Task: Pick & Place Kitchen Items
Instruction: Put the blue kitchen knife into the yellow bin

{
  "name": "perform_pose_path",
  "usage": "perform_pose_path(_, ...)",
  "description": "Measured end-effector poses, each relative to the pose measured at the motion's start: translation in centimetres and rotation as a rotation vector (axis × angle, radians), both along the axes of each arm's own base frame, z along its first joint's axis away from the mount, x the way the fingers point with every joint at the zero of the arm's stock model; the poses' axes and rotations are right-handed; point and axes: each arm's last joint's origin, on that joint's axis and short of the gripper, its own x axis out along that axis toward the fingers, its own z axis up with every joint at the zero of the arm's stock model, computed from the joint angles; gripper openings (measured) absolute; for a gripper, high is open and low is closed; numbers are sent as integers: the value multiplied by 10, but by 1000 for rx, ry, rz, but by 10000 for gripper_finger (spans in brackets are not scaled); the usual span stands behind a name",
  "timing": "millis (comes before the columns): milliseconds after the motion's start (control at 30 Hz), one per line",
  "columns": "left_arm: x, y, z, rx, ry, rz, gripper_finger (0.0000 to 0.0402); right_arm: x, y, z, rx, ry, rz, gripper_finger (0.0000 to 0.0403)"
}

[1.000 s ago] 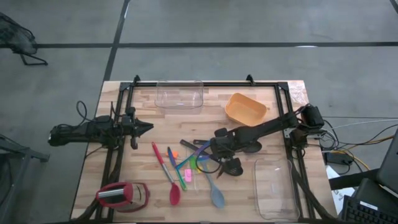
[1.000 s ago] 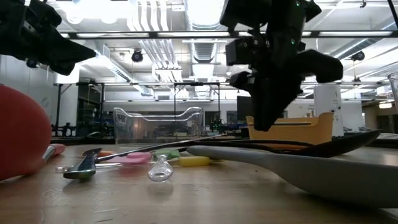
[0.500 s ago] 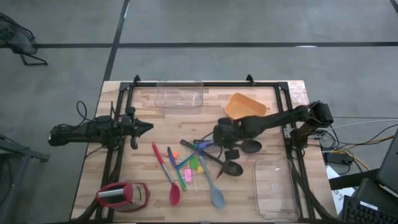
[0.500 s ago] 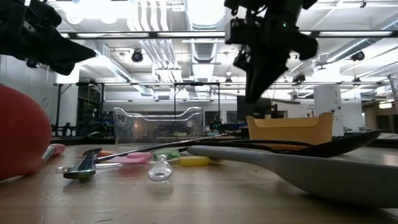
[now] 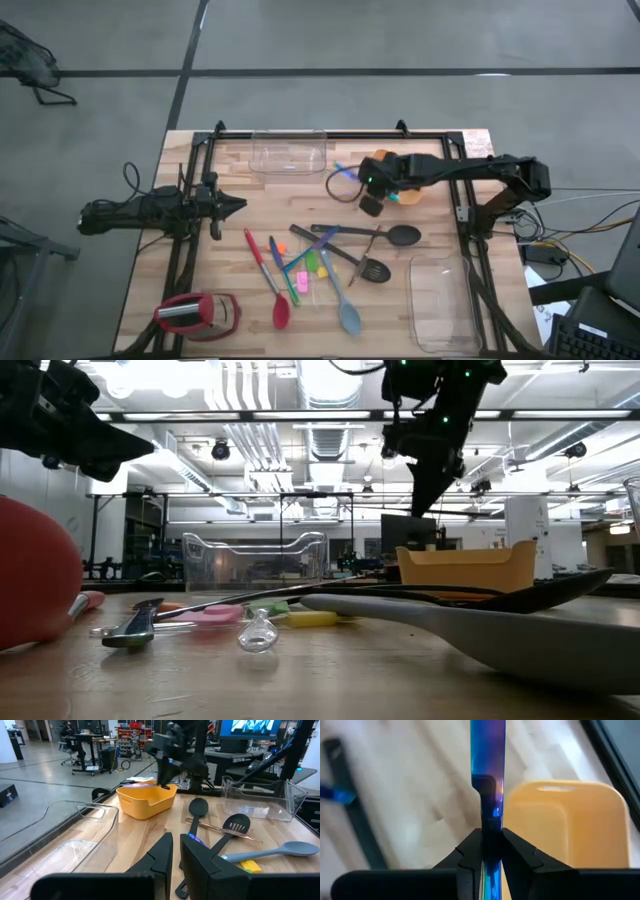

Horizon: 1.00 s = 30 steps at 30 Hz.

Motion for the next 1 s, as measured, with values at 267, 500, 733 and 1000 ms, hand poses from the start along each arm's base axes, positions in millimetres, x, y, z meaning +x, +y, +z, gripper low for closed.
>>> perform_pose_path(267,0,0,0,0,-1,0,44,-17,-36,-10,-59,20,-241,49)
perform_pose_path(500,0,0,0,0,-1,0,44,-36,-49,-36,-83,88,-371,58)
perform_pose_path(733,0,0,0,0,-1,0,44,-43,-54,-48,-83,87,-433,48)
perform_pose_path(1000,0,0,0,0,-1,0,44,-47,-52,-58,-82,78,-456,63)
